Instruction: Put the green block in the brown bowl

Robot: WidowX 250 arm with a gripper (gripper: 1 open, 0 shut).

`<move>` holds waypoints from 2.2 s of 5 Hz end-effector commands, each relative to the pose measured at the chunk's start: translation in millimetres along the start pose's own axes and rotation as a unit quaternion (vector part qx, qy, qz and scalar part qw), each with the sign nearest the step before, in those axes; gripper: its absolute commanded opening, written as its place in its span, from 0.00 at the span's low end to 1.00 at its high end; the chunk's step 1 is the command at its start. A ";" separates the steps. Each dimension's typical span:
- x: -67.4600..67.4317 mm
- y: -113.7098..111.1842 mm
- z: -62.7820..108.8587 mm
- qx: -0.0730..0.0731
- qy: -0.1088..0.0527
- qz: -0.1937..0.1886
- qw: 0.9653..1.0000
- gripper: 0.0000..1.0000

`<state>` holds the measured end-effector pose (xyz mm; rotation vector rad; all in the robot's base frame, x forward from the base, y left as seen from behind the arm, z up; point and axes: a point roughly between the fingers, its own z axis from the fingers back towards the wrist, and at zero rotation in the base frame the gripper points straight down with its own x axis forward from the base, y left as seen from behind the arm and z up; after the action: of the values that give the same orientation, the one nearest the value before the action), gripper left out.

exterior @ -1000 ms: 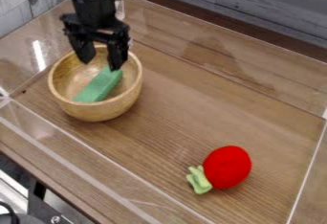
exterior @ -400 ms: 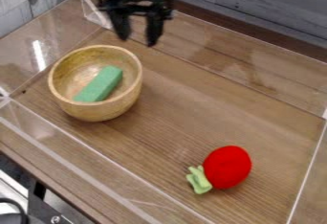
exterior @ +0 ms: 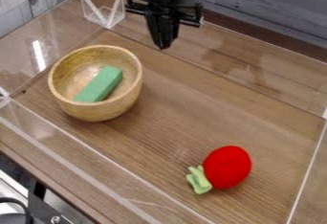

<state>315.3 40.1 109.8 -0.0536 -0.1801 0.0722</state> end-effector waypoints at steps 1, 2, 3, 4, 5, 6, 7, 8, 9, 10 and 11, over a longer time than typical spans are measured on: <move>2.3 3.9 1.3 0.010 -0.014 0.017 1.000 0.00; 1.5 3.2 -5.8 0.016 -0.011 0.034 0.999 0.00; 2.2 0.8 -10.8 0.021 -0.008 0.052 0.998 0.00; 2.9 7.8 -10.2 0.018 -0.002 0.028 0.999 0.00; 4.6 14.1 -8.9 0.015 0.004 0.006 1.000 0.00; 4.1 11.9 -11.2 0.016 0.008 0.014 1.000 1.00; 4.1 8.8 -11.5 0.016 0.012 0.023 1.000 1.00; 2.1 3.6 -10.2 0.011 0.009 0.039 0.999 1.00; -0.1 -2.3 -8.2 0.006 0.006 0.054 0.998 1.00; -2.9 -9.0 2.3 -0.001 0.002 0.062 0.998 1.00; -5.6 -16.2 14.4 -0.009 -0.002 0.066 0.998 1.00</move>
<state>305.7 25.5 107.7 -0.0832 -0.1265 0.2112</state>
